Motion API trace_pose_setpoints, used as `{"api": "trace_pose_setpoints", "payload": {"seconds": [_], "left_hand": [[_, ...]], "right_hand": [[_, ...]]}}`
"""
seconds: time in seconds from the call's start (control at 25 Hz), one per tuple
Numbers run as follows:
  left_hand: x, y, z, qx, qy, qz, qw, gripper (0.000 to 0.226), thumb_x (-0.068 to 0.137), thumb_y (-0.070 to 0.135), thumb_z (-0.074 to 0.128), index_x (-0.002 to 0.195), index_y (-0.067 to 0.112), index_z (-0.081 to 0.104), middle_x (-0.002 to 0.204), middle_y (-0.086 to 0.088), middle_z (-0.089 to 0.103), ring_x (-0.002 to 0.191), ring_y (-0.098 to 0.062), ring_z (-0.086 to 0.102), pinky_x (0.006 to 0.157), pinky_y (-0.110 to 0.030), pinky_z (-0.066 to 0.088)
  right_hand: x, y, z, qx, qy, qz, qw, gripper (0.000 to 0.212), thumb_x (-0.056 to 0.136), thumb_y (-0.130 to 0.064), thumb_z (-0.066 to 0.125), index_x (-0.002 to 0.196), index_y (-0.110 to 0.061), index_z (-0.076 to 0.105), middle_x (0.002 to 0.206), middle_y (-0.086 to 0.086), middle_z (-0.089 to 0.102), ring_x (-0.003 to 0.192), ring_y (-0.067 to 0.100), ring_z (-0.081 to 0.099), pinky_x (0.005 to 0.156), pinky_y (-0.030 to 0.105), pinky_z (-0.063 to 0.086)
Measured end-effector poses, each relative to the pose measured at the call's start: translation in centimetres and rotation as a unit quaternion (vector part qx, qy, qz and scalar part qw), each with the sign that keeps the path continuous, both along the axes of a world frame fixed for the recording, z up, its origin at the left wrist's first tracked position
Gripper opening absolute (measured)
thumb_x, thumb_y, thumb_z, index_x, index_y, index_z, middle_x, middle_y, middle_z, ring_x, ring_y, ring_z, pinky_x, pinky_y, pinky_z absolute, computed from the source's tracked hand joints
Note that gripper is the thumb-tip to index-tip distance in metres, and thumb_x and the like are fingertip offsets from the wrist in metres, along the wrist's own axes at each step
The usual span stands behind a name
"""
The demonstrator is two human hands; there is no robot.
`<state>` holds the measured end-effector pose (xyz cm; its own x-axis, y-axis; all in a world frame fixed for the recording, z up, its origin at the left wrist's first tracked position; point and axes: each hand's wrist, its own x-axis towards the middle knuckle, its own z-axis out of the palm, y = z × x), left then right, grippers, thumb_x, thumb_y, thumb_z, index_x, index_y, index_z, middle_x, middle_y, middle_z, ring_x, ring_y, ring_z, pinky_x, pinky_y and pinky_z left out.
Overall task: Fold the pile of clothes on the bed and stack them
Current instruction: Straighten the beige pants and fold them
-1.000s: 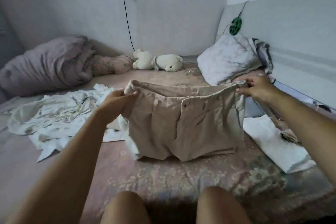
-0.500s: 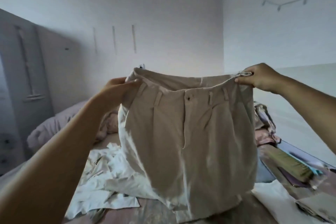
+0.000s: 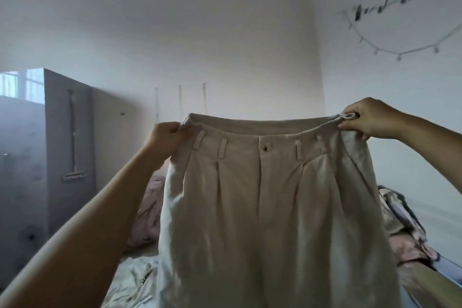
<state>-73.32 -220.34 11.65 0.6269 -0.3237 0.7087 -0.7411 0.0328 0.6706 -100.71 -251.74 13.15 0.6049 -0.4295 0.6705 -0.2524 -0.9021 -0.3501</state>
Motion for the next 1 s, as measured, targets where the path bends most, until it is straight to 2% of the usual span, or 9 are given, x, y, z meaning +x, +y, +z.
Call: {"api": "trace_pose_setpoints", "payload": {"seconds": [0.16, 0.24, 0.36, 0.44, 0.52, 0.64, 0.76, 0.88, 1.0], "left_hand": [[3.7, -1.9, -2.7, 0.096, 0.001, 0.035, 0.995, 0.031, 0.084, 0.024, 0.071, 0.067, 0.004, 0.054, 0.054, 0.001, 0.033, 0.050, -0.010, 0.030, 0.045, -0.020, 0.021], [6.0, -3.9, -5.2, 0.148, 0.034, 0.046, 0.987, 0.034, 0.082, 0.023, 0.074, 0.060, 0.007, 0.054, 0.038, 0.011, 0.030, 0.033, -0.004, 0.026, 0.035, -0.014, 0.020], [10.2, -8.0, -10.4, 0.159, 0.121, 0.036, 0.979, 0.024, 0.082, 0.012, 0.074, 0.064, 0.004, 0.060, 0.033, 0.010, 0.039, 0.028, -0.001, 0.035, 0.032, -0.012, 0.030], [13.2, -10.3, -13.8, 0.117, 0.199, -0.005, 0.973, 0.020, 0.085, -0.002, 0.067, 0.067, 0.000, 0.058, 0.041, 0.004, 0.054, 0.033, -0.005, 0.050, 0.034, -0.017, 0.044], [16.8, -12.5, -17.6, 0.097, 0.259, -0.024, 0.961, 0.015, 0.084, -0.002, 0.067, 0.071, 0.003, 0.062, 0.061, -0.012, 0.061, 0.045, -0.018, 0.059, 0.041, -0.029, 0.055], [22.4, -16.2, -23.5, 0.146, 0.264, 0.009, 0.953, 0.012, 0.079, 0.010, 0.075, 0.081, 0.001, 0.067, 0.068, -0.013, 0.054, 0.042, -0.014, 0.050, 0.038, -0.020, 0.047], [26.3, -20.7, -28.5, 0.160, 0.293, 0.009, 0.942, 0.008, 0.080, 0.007, 0.073, 0.079, 0.002, 0.068, 0.070, -0.015, 0.059, 0.042, -0.012, 0.055, 0.043, -0.022, 0.051], [31.4, -26.6, -34.2, 0.136, 0.349, 0.001, 0.927, 0.006, 0.080, -0.003, 0.071, 0.082, -0.002, 0.065, 0.080, -0.023, 0.067, 0.051, -0.020, 0.067, 0.054, -0.034, 0.059], [37.5, -32.6, -40.1, 0.095, 0.351, 0.033, 0.931, 0.012, 0.076, 0.003, 0.077, 0.074, -0.003, 0.066, 0.081, -0.024, 0.070, 0.071, -0.033, 0.071, 0.073, -0.048, 0.058]], "right_hand": [[3.1, -3.2, -3.1, -0.012, 0.051, -0.048, 0.997, 0.042, 0.086, -0.033, 0.068, 0.056, -0.009, 0.050, 0.057, 0.007, 0.046, 0.056, 0.019, 0.040, 0.055, 0.032, 0.026], [5.7, -4.8, -5.8, 0.026, 0.082, -0.057, 0.995, 0.045, 0.084, -0.036, 0.069, 0.055, -0.012, 0.045, 0.054, 0.005, 0.046, 0.049, 0.019, 0.047, 0.055, 0.030, 0.030], [10.8, -7.9, -11.1, 0.177, 0.076, -0.015, 0.981, 0.028, 0.081, -0.015, 0.073, 0.069, -0.002, 0.051, 0.056, 0.012, 0.053, 0.035, 0.014, 0.056, 0.041, 0.024, 0.045], [13.4, -9.8, -14.3, 0.296, 0.040, 0.012, 0.954, 0.023, 0.078, -0.003, 0.074, 0.084, 0.002, 0.052, 0.062, 0.015, 0.055, 0.036, 0.015, 0.058, 0.037, 0.023, 0.048], [16.6, -12.1, -17.8, 0.349, 0.020, 0.012, 0.937, 0.026, 0.076, -0.005, 0.076, 0.090, -0.001, 0.054, 0.063, 0.014, 0.057, 0.035, 0.013, 0.056, 0.035, 0.019, 0.044], [21.4, -15.8, -23.4, 0.382, 0.034, 0.006, 0.923, 0.021, 0.077, -0.010, 0.076, 0.083, -0.005, 0.057, 0.058, 0.008, 0.054, 0.033, 0.008, 0.051, 0.034, 0.016, 0.038], [26.3, -20.3, -29.0, 0.436, 0.009, 0.002, 0.900, 0.020, 0.078, -0.002, 0.073, 0.079, -0.006, 0.053, 0.064, 0.010, 0.052, 0.035, 0.012, 0.055, 0.037, 0.021, 0.049], [32.8, -25.0, -35.5, 0.454, -0.034, -0.013, 0.890, 0.022, 0.081, 0.005, 0.068, 0.077, -0.006, 0.049, 0.065, 0.013, 0.052, 0.035, 0.015, 0.058, 0.045, 0.029, 0.056], [40.2, -29.8, -41.7, 0.400, -0.068, -0.053, 0.912, 0.021, 0.087, 0.002, 0.064, 0.076, -0.009, 0.049, 0.073, 0.017, 0.055, 0.043, 0.016, 0.060, 0.054, 0.034, 0.058]]}}
